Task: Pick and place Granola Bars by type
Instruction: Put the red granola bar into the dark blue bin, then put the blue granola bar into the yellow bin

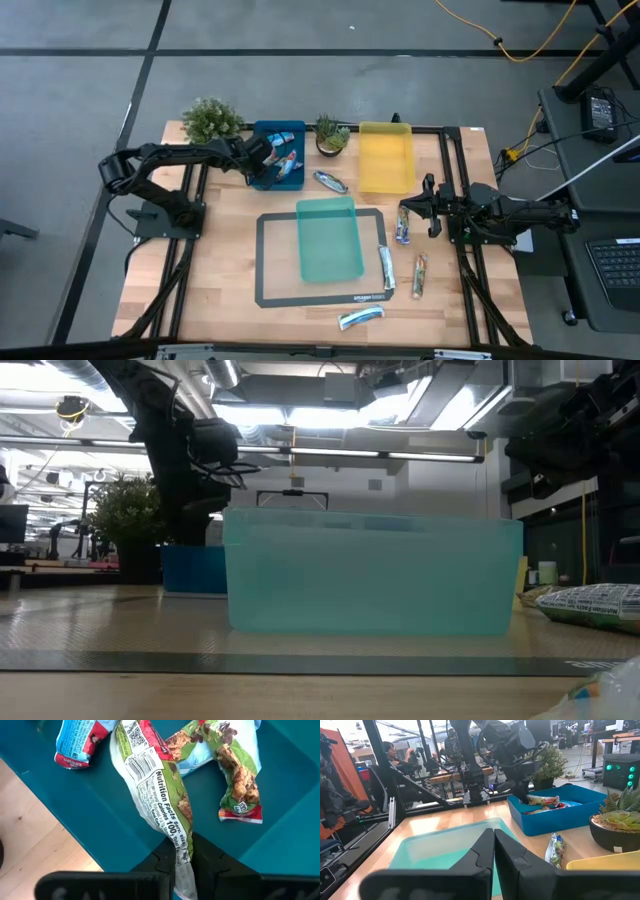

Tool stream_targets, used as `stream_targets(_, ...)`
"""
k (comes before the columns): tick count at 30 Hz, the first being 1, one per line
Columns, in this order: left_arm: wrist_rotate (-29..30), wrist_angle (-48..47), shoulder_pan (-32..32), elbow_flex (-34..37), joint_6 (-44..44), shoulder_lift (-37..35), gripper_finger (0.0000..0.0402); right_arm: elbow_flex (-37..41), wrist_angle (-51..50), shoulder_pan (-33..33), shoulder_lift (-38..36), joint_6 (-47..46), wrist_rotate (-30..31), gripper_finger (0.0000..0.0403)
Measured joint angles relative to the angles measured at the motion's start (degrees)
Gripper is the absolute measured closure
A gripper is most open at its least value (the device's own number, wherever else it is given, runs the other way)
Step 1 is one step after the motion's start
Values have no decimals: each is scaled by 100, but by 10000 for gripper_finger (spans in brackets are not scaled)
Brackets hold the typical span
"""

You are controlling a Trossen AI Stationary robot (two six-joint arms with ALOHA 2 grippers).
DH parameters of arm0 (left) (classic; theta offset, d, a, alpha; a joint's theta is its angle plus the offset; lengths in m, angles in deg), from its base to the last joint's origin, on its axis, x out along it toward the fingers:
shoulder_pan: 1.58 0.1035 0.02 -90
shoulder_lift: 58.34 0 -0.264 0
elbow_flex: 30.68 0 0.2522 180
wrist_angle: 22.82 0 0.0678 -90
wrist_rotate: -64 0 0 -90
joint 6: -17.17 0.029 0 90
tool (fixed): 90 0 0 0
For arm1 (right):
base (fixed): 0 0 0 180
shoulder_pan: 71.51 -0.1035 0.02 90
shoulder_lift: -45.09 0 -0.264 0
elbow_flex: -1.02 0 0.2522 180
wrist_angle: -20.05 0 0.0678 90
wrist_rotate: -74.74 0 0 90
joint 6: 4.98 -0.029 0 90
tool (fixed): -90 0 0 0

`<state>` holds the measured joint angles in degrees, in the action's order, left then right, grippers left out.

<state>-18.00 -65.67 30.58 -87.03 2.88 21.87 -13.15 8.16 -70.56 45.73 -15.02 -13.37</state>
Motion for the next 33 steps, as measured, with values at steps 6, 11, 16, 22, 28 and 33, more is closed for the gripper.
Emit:
stream_targets(6,3,27,0,0,0,100,371,0,1,0,0,0,0,386)
stream_targets(11,-3,23,0,0,-2,111,366,0,-1,0,-1,0,-1,386)
stream_targets(16,-7,23,0,0,-21,111,358,0,-1,0,-2,0,0,386)
stream_targets(22,-16,23,-9,0,-82,111,347,0,-1,0,-2,0,0,386)
stream_targets(28,-23,16,-130,0,134,75,320,0,0,0,0,0,-1,386)
stream_targets(33,-23,-94,-240,-96,137,-251,290,0,1,0,-2,0,0,386)
